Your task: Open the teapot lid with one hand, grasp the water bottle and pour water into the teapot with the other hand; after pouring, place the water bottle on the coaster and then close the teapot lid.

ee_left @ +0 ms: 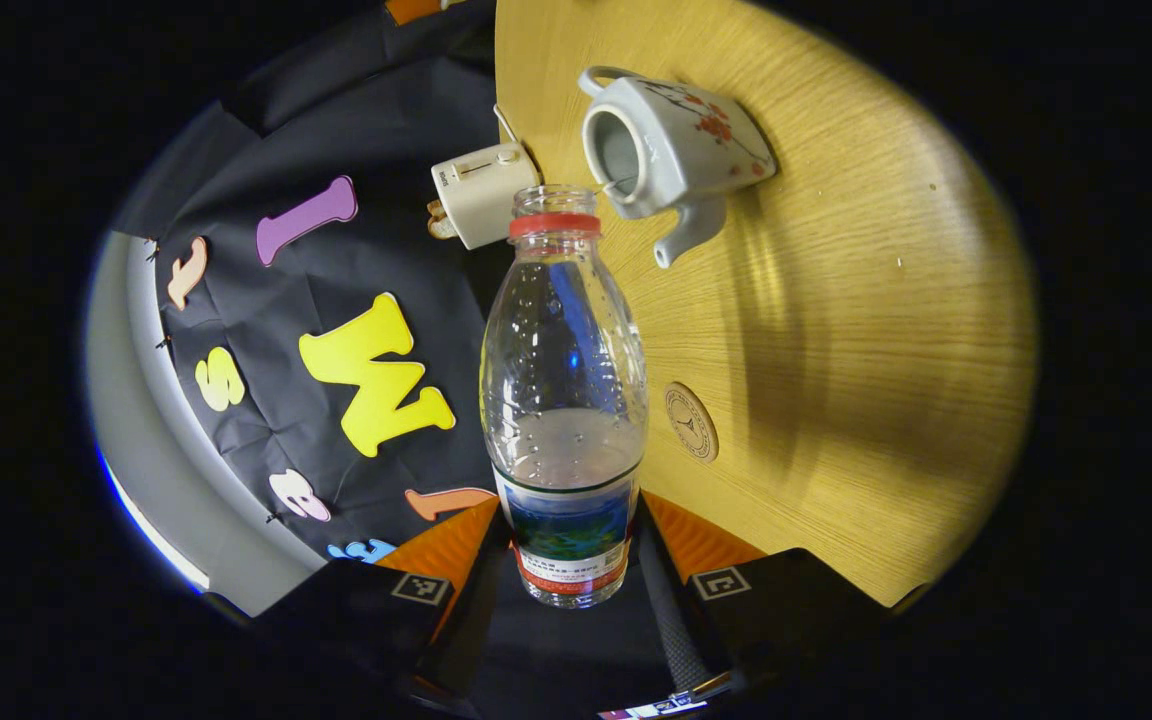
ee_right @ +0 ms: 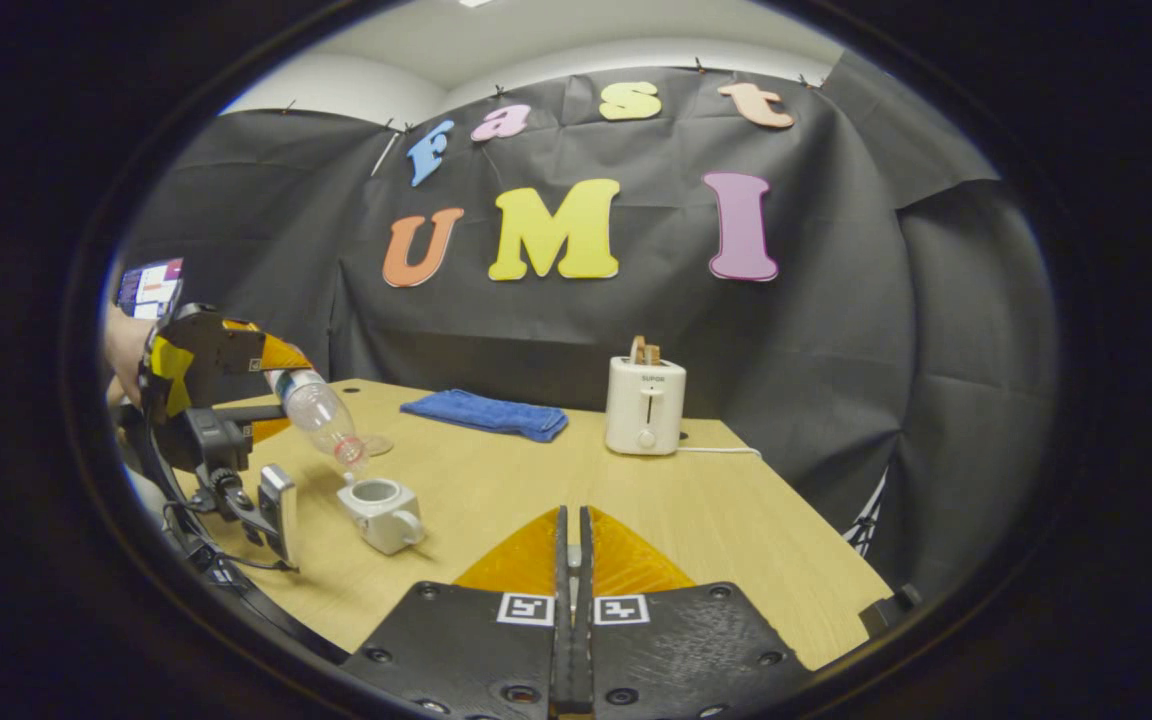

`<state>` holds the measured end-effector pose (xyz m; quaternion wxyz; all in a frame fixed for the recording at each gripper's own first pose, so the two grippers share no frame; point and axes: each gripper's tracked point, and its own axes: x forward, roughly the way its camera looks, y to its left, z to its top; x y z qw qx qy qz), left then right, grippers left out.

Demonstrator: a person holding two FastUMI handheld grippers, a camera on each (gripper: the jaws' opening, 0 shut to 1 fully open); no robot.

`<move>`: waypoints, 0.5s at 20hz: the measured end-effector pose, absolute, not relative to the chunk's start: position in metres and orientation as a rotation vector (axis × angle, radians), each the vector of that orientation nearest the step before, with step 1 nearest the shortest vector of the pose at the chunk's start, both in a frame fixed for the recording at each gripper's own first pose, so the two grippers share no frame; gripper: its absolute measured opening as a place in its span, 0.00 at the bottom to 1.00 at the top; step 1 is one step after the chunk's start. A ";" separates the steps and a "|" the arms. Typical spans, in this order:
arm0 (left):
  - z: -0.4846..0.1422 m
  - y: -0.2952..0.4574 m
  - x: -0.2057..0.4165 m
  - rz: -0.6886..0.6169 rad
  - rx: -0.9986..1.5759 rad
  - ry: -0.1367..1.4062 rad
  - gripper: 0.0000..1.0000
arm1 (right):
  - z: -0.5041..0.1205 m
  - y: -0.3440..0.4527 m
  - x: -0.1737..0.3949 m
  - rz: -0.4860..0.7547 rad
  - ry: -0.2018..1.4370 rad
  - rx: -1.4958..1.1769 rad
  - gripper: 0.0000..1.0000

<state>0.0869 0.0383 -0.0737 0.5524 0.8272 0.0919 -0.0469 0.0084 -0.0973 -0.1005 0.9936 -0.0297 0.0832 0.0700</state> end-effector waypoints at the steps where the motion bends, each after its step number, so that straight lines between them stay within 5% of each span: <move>1: -0.074 0.038 0.087 -0.111 1.966 0.215 0.73 | -0.101 -0.096 0.008 0.143 0.168 -0.059 0.02; 10: -0.068 0.037 0.090 -0.103 2.035 0.236 0.72 | -0.105 -0.099 0.008 0.145 0.176 -0.048 0.00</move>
